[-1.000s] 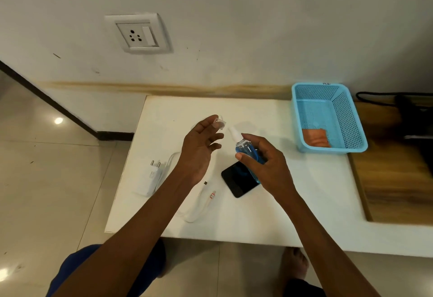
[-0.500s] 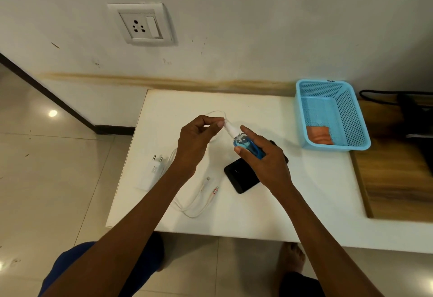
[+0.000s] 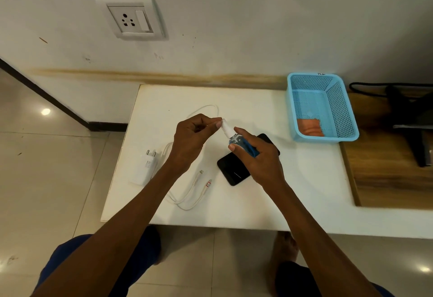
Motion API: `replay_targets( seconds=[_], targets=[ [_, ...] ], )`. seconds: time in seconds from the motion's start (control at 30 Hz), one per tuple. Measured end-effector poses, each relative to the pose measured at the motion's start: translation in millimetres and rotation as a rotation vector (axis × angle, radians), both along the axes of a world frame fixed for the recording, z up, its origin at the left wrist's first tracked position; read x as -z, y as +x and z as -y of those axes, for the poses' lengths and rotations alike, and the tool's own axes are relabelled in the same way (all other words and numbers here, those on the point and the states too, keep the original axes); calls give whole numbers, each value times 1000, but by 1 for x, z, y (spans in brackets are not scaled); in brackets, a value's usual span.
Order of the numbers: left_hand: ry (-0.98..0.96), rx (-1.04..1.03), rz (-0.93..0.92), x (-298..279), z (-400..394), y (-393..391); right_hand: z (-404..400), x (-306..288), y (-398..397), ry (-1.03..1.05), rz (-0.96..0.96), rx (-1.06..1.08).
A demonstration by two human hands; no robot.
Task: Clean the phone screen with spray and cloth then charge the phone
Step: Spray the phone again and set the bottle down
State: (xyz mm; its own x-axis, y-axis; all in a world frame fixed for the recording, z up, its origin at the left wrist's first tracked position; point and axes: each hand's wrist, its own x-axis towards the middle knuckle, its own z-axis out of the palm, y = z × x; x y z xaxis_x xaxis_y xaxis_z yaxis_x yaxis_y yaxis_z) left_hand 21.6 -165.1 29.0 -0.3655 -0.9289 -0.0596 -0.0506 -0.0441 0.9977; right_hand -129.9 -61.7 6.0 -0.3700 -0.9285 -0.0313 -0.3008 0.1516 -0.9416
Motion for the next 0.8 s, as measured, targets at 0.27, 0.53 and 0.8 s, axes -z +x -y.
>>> replay_targets(
  seconds=[0.27, 0.53, 0.8],
  targets=[
    [-35, 36, 29, 3, -2, -8, -5, -5, -7, 34, 116, 29],
    [-297, 50, 114, -5, -20, -38, -8, -26, -40, -15, 222, 115],
    [-597, 318, 435, 3, -55, -72, -48, -31, -98, -61, 63, 337]
  ],
)
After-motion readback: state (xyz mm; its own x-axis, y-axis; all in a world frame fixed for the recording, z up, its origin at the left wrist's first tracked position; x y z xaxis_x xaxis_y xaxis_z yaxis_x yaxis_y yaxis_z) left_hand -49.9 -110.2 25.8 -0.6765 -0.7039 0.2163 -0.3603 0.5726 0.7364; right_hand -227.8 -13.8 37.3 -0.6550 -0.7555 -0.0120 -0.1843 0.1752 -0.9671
